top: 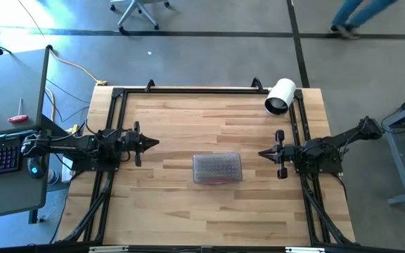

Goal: Pick & place school supplies into a supply box
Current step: Return to Home Position

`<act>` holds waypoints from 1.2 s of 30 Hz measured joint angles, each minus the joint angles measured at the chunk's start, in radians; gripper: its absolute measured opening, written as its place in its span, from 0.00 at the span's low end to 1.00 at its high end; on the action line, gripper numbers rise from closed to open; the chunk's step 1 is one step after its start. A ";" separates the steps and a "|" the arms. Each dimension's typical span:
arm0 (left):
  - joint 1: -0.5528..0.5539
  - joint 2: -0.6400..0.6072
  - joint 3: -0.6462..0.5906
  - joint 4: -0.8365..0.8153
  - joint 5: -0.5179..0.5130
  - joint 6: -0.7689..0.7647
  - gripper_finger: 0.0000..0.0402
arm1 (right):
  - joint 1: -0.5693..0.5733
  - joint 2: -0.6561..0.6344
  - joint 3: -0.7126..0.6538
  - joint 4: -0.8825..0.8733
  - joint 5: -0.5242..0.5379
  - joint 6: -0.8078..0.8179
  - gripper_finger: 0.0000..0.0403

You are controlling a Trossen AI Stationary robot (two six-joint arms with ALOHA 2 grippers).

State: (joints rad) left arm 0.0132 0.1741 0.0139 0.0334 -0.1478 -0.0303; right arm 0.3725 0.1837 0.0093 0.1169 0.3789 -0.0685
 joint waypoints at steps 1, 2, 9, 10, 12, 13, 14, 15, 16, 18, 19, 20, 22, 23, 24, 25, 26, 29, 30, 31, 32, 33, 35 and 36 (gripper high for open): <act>0.000 0.000 0.000 0.000 0.000 0.000 0.12 | 0.000 0.000 0.000 0.000 0.000 0.000 0.00; 0.000 0.000 0.000 0.000 0.000 0.000 0.12 | 0.000 0.000 0.000 0.000 0.000 0.000 0.00; 0.000 0.000 0.000 0.012 -0.010 0.026 0.11 | 0.000 0.000 0.000 0.000 0.000 0.000 0.00; 0.000 0.000 0.000 0.023 -0.018 0.041 0.11 | 0.000 0.000 0.000 0.000 0.000 0.000 0.00; 0.000 0.000 0.000 0.022 -0.027 0.048 0.12 | 0.000 0.000 0.000 0.000 0.000 0.000 0.00; 0.000 0.000 0.000 0.019 -0.027 0.048 0.12 | 0.000 0.000 0.000 0.000 0.000 0.000 0.00; 0.000 0.001 0.000 0.016 -0.027 0.048 0.12 | 0.000 0.000 0.000 0.000 0.000 0.000 0.00; 0.000 0.000 0.000 0.016 -0.027 0.051 0.11 | 0.000 0.000 0.000 0.000 0.000 0.000 0.00; 0.000 0.000 0.000 0.021 -0.028 0.052 0.11 | 0.000 0.000 0.000 0.000 0.000 0.000 0.00; 0.000 0.000 0.000 0.021 -0.030 0.052 0.11 | 0.000 0.000 0.000 0.000 0.000 0.000 0.00; 0.000 0.000 0.000 0.020 -0.030 0.052 0.11 | 0.000 0.000 0.000 0.000 0.000 0.000 0.00; 0.000 0.000 0.000 0.020 -0.030 0.052 0.11 | 0.000 0.000 0.000 0.000 0.000 0.000 0.00; 0.000 0.000 0.000 0.017 -0.030 0.052 0.12 | 0.000 0.000 0.000 0.000 0.000 0.000 0.00; 0.000 0.000 0.000 0.016 -0.030 0.052 0.12 | 0.000 0.000 0.000 0.000 0.000 0.000 0.00; 0.000 0.000 0.000 0.016 -0.030 0.052 0.11 | 0.000 0.000 0.000 0.000 0.000 0.000 0.00; 0.000 0.000 0.000 0.016 -0.030 0.052 0.11 | 0.000 0.000 0.000 0.000 0.000 0.000 0.00; 0.000 0.000 0.000 0.016 -0.030 0.052 0.11 | 0.000 0.000 0.000 0.000 0.000 0.000 0.00; 0.000 0.000 0.000 0.016 -0.030 0.052 0.11 | 0.000 0.000 0.000 0.000 -0.001 0.000 0.00; 0.000 0.000 0.000 0.016 -0.030 0.052 0.12 | 0.000 0.000 0.000 0.000 0.000 0.000 0.00; 0.000 0.000 0.000 0.016 -0.030 0.052 0.12 | 0.000 0.000 0.000 0.000 -0.001 0.000 0.00; 0.000 0.000 0.000 0.016 -0.030 0.052 0.12 | 0.000 0.000 0.000 0.000 0.000 0.000 0.00; 0.000 0.000 0.000 0.016 -0.030 0.052 0.12 | 0.000 0.000 0.000 0.000 0.000 0.000 0.00; 0.000 0.000 0.000 0.016 -0.030 0.052 0.11 | 0.000 0.000 0.000 0.000 0.000 0.000 0.00; 0.000 0.000 0.000 0.016 -0.030 0.052 0.11 | 0.000 0.000 0.000 0.000 -0.001 0.000 0.00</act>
